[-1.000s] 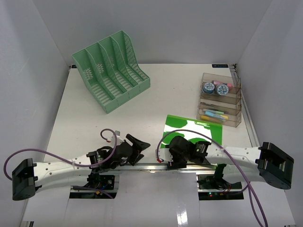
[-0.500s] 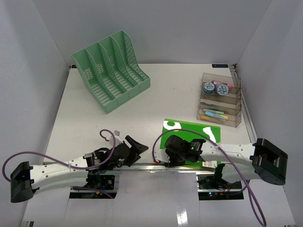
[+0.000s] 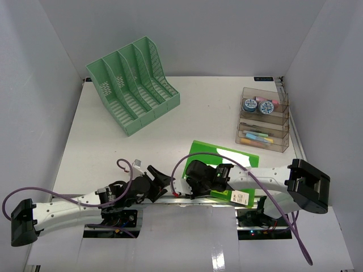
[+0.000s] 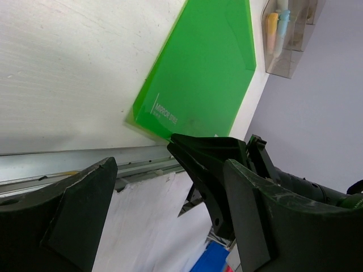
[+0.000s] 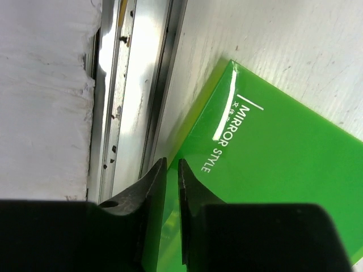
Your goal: Organize the desk
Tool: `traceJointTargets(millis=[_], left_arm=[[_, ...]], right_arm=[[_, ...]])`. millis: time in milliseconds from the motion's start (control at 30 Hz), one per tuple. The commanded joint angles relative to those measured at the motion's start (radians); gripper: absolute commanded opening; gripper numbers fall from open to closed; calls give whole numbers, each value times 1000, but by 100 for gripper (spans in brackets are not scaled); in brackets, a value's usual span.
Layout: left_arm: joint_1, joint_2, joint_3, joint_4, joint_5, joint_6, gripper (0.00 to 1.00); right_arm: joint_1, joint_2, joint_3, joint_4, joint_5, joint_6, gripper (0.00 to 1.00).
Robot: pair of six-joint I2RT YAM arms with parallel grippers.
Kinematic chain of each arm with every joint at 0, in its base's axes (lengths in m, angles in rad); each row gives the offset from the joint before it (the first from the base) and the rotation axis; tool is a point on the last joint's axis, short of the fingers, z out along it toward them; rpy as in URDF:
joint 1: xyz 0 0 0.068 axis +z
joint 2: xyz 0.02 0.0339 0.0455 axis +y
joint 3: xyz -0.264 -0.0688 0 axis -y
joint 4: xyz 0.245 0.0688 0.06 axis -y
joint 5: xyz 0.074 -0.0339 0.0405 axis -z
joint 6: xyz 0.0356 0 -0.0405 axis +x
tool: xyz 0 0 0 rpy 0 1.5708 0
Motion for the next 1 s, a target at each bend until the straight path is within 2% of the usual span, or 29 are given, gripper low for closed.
traceJointTargets(millis=[0, 133, 233, 267, 367, 400, 500, 767, 967], left_arm=[[-4, -26, -47, 8, 0, -113, 86], [-6, 15, -46, 8, 0, -160, 87], [-4, 50, -26, 0, -14, -176, 87], [-4, 56, -12, -18, -26, -181, 87], [-4, 55, 14, -70, -55, -186, 87], [-4, 48, 28, -113, -69, -184, 87], [-4, 18, 70, -190, -108, -175, 87], [-4, -71, 141, -310, -151, -86, 88], [-4, -140, 204, -386, -178, 51, 90]], right_arm=[[4, 9, 45, 48, -29, -12, 15], [4, -26, 27, 55, -26, -14, 16], [4, -77, 20, 28, -29, -22, 33], [6, -108, 19, 4, -31, -28, 44], [6, -159, 6, -45, -23, -64, 61], [6, -179, -19, -50, -3, -71, 70], [6, -220, -75, -47, 15, -61, 81], [5, -155, -110, 46, 44, 57, 83], [6, -86, -98, 103, 157, 113, 75]])
